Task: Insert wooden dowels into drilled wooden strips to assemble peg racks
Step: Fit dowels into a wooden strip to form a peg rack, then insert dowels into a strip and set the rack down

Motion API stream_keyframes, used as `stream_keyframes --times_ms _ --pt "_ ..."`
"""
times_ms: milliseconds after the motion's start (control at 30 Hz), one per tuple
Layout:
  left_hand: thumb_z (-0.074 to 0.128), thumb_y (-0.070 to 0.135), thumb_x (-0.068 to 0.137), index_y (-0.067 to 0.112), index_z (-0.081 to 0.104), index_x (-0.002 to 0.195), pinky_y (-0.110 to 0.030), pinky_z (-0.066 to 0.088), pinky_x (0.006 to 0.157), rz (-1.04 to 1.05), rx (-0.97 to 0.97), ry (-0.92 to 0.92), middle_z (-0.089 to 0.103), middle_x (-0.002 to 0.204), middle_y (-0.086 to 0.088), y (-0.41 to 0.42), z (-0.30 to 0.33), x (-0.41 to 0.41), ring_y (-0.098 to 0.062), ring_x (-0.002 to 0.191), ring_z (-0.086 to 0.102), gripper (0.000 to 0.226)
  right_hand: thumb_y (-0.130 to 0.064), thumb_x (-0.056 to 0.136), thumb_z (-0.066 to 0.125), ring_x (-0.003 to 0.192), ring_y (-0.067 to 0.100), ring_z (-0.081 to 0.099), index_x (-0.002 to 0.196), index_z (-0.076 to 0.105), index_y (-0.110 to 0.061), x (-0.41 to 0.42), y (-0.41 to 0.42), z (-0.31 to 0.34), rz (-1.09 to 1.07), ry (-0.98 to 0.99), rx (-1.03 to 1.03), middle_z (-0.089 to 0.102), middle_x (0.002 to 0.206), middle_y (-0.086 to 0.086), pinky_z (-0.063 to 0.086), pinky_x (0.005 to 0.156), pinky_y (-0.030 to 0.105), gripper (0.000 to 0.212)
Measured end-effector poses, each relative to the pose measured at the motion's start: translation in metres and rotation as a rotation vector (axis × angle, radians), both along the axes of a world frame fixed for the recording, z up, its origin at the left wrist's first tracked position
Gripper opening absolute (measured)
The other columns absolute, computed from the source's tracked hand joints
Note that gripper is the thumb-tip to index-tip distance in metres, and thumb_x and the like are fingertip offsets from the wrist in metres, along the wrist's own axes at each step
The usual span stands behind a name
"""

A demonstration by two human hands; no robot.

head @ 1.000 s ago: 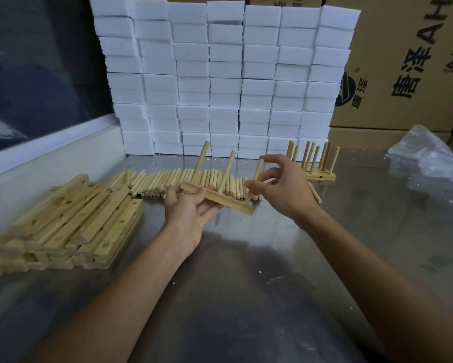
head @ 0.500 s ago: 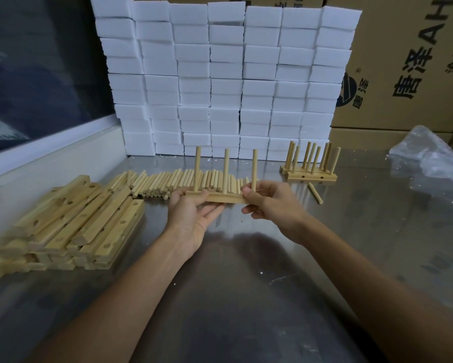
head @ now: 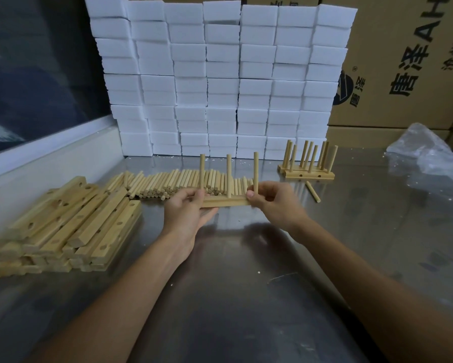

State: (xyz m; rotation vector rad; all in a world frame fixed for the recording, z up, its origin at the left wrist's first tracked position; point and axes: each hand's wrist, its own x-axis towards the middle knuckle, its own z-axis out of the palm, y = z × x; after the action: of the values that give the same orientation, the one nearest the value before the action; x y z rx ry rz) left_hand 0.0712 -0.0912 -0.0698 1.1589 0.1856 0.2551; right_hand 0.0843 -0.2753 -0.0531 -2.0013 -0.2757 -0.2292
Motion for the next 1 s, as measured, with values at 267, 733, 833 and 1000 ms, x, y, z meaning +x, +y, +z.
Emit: stream_keyframes --times_ms 267,733,833,1000 --pt "0.056 -0.002 0.096 0.000 0.061 0.089 -0.032 0.062 0.075 0.013 0.043 0.027 0.073 0.092 -0.012 -0.019 0.001 0.008 -0.021 0.084 0.074 0.009 -0.018 0.094 0.065 0.069 -0.007 0.064 0.089 0.072 -0.024 0.009 -0.021 -0.002 -0.017 -0.005 0.124 0.072 0.071 -0.015 0.048 0.062 0.008 0.010" --pt "0.054 0.020 0.096 0.018 0.059 0.112 -0.041 0.052 0.083 -0.128 1.140 -0.391 0.059 0.104 -0.002 -0.141 0.001 0.030 -0.022 0.095 0.058 0.017 -0.023 0.094 0.067 0.066 0.019 0.043 0.081 0.068 0.005 0.065 -0.125 0.002 -0.446 -0.083 0.172 0.054 0.070 0.011 0.036 0.063 0.032 0.031" --pt "0.047 0.043 0.100 0.030 0.047 0.139 -0.049 0.037 0.100 -0.383 1.523 -0.376 0.044 0.135 -0.009 -0.186 -0.004 0.043 -0.028 0.126 0.040 0.041 -0.025 0.094 0.067 0.071 0.016 0.054 0.077 0.071 -0.013 0.078 -0.143 -0.001 -0.503 -0.094 0.111 0.066 0.075 0.009 0.046 0.069 0.035 0.021" --pt "0.029 0.058 0.101 0.033 0.036 0.148 -0.060 0.017 0.107 -0.474 1.836 -0.244 0.025 0.155 -0.013 -0.225 -0.006 0.068 -0.035 0.143 0.016 0.055 -0.022 0.094 0.066 0.085 0.018 0.060 0.080 0.069 -0.018 0.092 -0.167 -0.008 -0.586 -0.086 0.061 0.069 0.082 0.007 0.049 0.082 0.036 0.015"
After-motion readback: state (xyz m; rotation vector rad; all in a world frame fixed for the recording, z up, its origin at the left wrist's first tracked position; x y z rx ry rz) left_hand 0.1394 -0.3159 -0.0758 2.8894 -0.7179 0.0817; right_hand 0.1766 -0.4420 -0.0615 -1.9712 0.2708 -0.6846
